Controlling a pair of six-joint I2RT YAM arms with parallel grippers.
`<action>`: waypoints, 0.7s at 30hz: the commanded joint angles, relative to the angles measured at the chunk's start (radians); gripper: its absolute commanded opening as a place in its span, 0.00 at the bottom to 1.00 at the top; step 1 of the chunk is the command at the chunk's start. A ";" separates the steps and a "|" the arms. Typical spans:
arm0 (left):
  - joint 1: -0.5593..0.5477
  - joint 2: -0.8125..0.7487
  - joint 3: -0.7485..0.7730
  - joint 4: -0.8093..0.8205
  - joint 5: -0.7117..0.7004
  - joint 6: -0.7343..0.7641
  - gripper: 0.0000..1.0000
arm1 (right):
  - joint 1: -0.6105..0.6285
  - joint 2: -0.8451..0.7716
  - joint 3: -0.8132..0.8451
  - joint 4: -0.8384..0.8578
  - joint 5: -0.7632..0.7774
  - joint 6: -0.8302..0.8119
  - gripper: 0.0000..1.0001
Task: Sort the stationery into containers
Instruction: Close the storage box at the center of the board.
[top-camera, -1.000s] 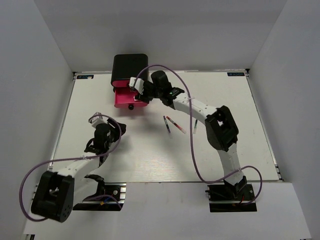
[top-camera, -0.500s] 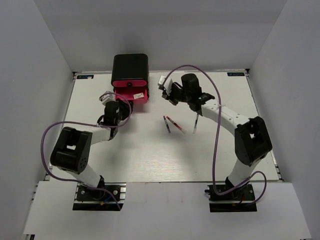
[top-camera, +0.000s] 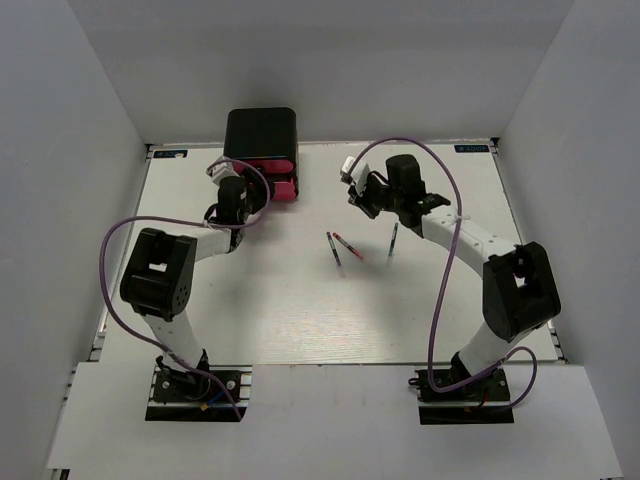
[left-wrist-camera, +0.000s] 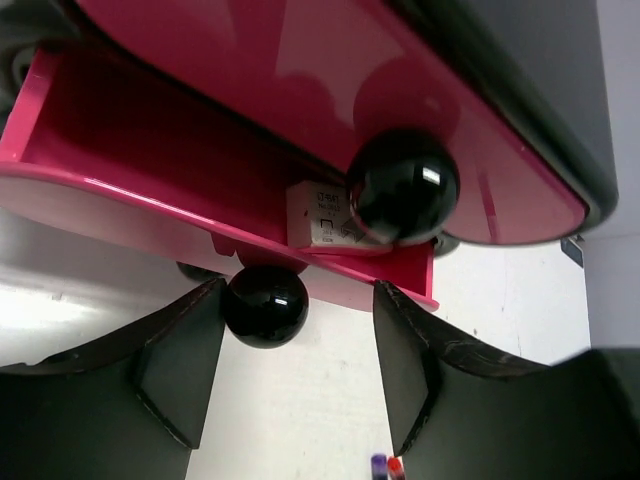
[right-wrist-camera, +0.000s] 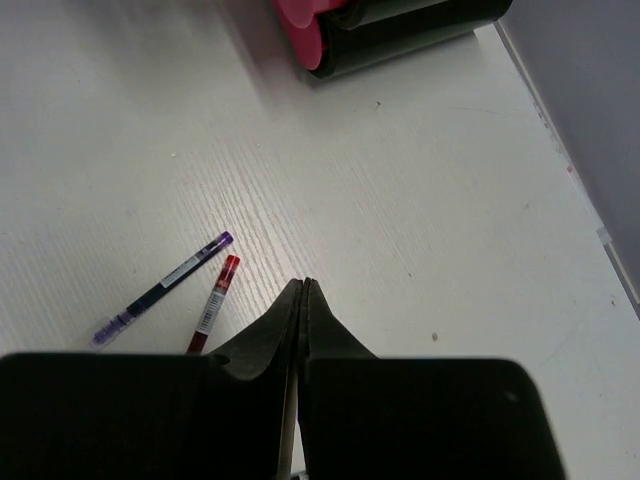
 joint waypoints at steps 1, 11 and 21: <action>0.007 0.015 0.064 -0.003 -0.013 0.009 0.70 | -0.018 -0.042 -0.013 0.015 -0.022 0.011 0.00; 0.007 0.080 0.122 0.019 -0.022 0.000 0.75 | -0.045 -0.064 -0.047 0.006 -0.025 0.001 0.00; 0.007 0.143 0.070 0.281 -0.010 -0.040 0.75 | -0.042 -0.083 -0.076 -0.005 -0.031 -0.009 0.00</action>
